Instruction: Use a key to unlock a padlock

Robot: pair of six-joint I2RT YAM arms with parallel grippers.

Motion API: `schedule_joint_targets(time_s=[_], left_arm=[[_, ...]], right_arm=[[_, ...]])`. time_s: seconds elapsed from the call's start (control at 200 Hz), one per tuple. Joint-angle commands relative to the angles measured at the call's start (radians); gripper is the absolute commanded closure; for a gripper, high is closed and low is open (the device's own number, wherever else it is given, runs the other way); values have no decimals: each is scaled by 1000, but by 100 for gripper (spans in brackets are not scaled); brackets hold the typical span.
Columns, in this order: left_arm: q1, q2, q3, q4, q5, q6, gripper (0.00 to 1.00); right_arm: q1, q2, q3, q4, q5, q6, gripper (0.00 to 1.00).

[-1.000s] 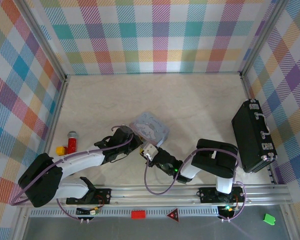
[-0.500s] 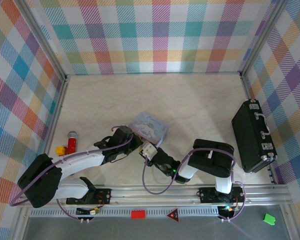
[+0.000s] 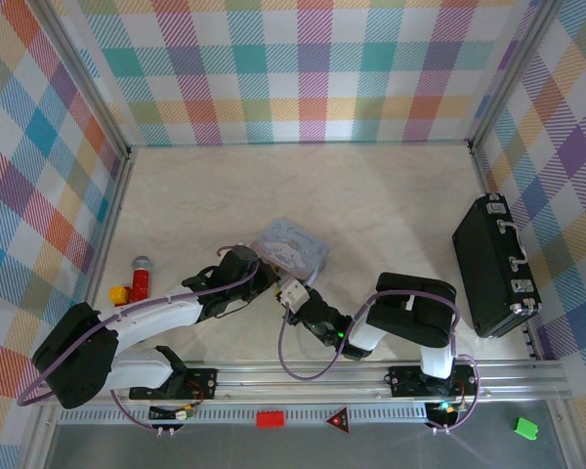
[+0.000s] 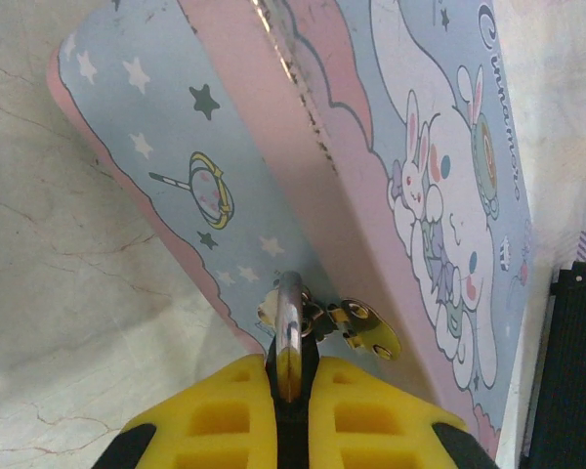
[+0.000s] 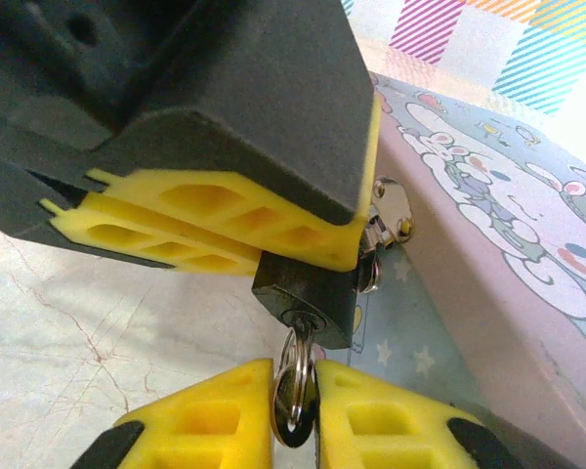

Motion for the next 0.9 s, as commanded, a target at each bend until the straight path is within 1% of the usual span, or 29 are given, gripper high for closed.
schedule_joint_targets(time_s=[0.0,0.14,0.245,0.305,0.45,0.615,0.725,0.83,0.89], left_arm=[[3,-36,6,-34,-33,-42,100],[1,-25,6,-23,-19,-41,100],[-13,-20,9,-16,-20,-43,100],[-26,-14,12,-15,-19,-43,100],[-49,1,8,-6,-24,-50,100],[-93,53,12,17,-28,-67,100],[-124,99,15,47,-18,-86,100],[-143,110,17,57,-23,-93,100],[-151,106,20,44,-31,-92,100]], right_arm=[[1,17,-4,-16,45,28,86],[1,-9,1,-21,41,62,93],[-6,-47,24,-95,23,134,96],[-18,-66,26,-106,0,190,98],[-69,-113,30,-138,-99,326,100],[-71,-138,69,-182,-122,285,100],[-70,-121,88,-201,-100,254,100],[-76,-108,80,-176,-72,275,100],[-98,-116,67,-170,-97,334,100]])
